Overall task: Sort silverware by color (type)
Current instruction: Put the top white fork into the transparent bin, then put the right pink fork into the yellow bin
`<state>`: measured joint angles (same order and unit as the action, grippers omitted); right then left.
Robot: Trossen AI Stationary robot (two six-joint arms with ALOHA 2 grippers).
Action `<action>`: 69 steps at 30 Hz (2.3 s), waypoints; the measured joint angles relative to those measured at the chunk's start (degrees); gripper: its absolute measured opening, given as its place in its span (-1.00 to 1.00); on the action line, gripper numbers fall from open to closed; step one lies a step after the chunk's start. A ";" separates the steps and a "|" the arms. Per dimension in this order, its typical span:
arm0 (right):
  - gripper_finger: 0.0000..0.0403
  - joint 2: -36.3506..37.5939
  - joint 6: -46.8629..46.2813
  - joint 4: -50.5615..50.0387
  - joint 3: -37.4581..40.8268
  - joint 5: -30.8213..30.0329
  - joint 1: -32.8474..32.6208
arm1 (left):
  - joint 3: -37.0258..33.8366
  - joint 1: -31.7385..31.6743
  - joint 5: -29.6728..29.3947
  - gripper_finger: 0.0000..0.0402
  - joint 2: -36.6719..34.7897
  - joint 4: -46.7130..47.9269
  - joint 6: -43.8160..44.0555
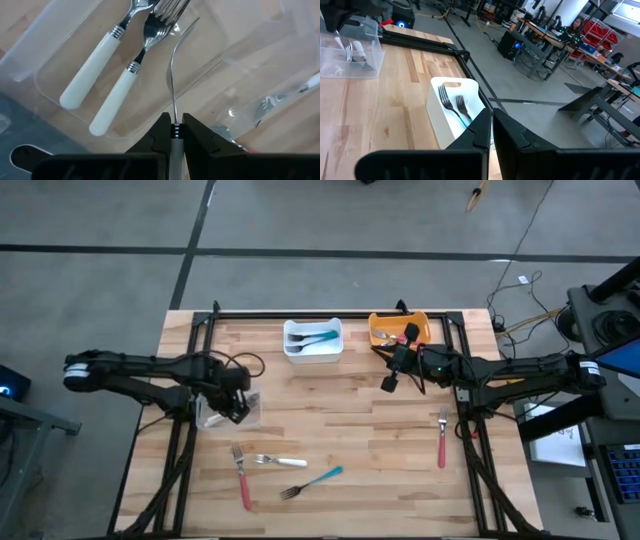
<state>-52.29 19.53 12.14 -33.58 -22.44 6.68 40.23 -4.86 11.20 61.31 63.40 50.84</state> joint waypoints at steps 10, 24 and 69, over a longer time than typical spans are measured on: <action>-0.96 0.02 0.00 0.02 0.00 0.00 0.00 | -0.19 -0.13 -2.47 -0.93 3.09 -2.09 0.06; -0.96 0.00 0.22 0.02 0.00 -0.02 0.00 | -0.20 -0.13 -2.73 -0.73 7.52 -2.95 -3.24; -0.96 -5.07 -48.83 -20.47 -6.46 22.66 -0.15 | 6.54 3.82 -21.20 -0.72 7.39 -51.03 -61.98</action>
<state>-57.36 -29.31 -8.33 -40.04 0.22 6.52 46.76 -1.04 -10.00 68.70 12.37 -11.14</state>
